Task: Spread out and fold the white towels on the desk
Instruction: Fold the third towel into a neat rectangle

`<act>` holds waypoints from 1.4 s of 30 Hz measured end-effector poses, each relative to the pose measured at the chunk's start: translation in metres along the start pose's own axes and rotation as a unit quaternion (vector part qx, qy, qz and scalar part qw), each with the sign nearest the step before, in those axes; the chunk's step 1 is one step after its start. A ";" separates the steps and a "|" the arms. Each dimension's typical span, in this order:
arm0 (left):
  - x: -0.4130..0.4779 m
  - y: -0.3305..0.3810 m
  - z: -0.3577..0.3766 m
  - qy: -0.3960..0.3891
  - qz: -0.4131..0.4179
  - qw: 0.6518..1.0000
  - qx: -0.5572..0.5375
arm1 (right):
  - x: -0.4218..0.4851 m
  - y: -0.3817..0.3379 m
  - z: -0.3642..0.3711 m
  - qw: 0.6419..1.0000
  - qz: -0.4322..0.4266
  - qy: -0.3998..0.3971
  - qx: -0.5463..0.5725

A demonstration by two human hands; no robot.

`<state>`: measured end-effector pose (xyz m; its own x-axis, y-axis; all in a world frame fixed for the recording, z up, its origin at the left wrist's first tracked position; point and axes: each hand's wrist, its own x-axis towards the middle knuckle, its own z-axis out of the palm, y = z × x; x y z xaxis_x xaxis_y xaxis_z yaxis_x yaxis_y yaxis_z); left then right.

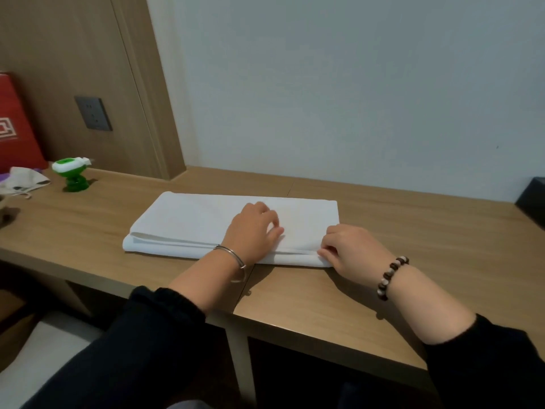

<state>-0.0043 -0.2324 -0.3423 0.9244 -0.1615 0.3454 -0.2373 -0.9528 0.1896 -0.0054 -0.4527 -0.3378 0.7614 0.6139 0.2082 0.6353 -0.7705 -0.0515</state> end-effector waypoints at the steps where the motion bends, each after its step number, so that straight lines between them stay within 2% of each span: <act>1: 0.003 0.004 0.006 -0.032 0.000 0.999 0.023 | 0.000 -0.002 0.000 1.000 0.011 -0.001 0.005; 4: 0.007 0.007 0.024 -0.139 -0.011 0.985 0.098 | 0.002 -0.008 0.001 0.998 0.059 0.009 0.014; 9: 0.008 0.005 0.034 -0.139 -0.028 0.982 0.126 | 0.045 -0.012 -0.015 0.968 0.250 -0.020 0.029; 12: 0.006 0.008 0.033 -0.131 -0.034 0.983 0.124 | 0.080 -0.017 -0.019 0.947 0.321 0.023 0.020; 16: 0.004 0.010 0.029 -0.130 -0.031 0.983 0.126 | 0.087 -0.029 0.024 0.954 0.300 -0.019 0.011; 23: 0.014 -0.015 0.022 -0.163 0.005 0.982 0.095 | 0.083 -0.019 0.043 0.959 0.282 -0.016 0.019; 29: 0.019 -0.098 0.003 -0.157 -0.182 0.965 0.100 | 0.081 -0.017 0.040 0.961 0.274 -0.028 0.013; 35: 0.003 -0.092 0.009 -0.125 -0.224 0.961 0.103 | 0.094 -0.017 0.028 0.951 0.277 -0.105 -0.086; 38: 0.004 -0.060 0.015 -0.116 -0.243 0.959 0.085 | 0.119 -0.041 0.031 0.957 0.266 -0.111 -0.021; 42: 0.006 -0.036 0.019 -0.114 -0.255 0.957 0.079 | 0.140 -0.071 0.046 0.976 0.205 -0.070 0.029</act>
<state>0.0154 -0.2042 -0.3640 0.9534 0.3000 0.0312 0.2935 -0.9466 0.1332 0.0621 -0.3036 -0.3503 0.9608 0.2760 0.0242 0.2763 -0.9480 -0.1578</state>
